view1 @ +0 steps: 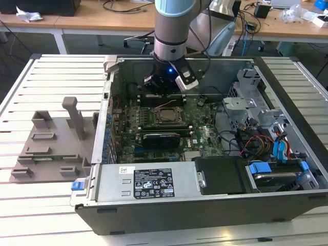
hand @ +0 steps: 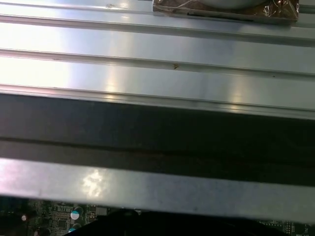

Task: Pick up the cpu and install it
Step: 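Install the first cpu locking lever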

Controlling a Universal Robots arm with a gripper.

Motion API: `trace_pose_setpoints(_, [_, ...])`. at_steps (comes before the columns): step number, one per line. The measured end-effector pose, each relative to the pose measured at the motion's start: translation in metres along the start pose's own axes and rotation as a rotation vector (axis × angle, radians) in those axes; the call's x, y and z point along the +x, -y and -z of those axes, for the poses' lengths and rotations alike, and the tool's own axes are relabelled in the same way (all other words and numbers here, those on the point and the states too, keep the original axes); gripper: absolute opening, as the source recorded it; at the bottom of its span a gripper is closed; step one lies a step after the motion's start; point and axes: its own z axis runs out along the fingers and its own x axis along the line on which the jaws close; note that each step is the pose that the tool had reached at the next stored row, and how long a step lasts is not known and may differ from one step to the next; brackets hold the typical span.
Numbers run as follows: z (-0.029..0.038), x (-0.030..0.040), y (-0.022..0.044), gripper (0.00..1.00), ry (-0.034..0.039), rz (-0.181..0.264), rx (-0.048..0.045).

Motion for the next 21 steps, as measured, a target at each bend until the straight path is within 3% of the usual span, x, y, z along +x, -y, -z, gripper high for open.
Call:
trace_pose_setpoints(4, [-0.0007, -0.0016, 0.0002, 0.11, 0.0001, 0.0, 0.0001])
trace_pose_setpoints(11, [-0.001, 0.0105, -0.0016, 0.11, 0.0021, 0.0, 0.0002])
trace_pose_setpoints(21, [-0.0004, 0.0145, 0.0022, 0.11, 0.0065, 0.001, 0.0009])
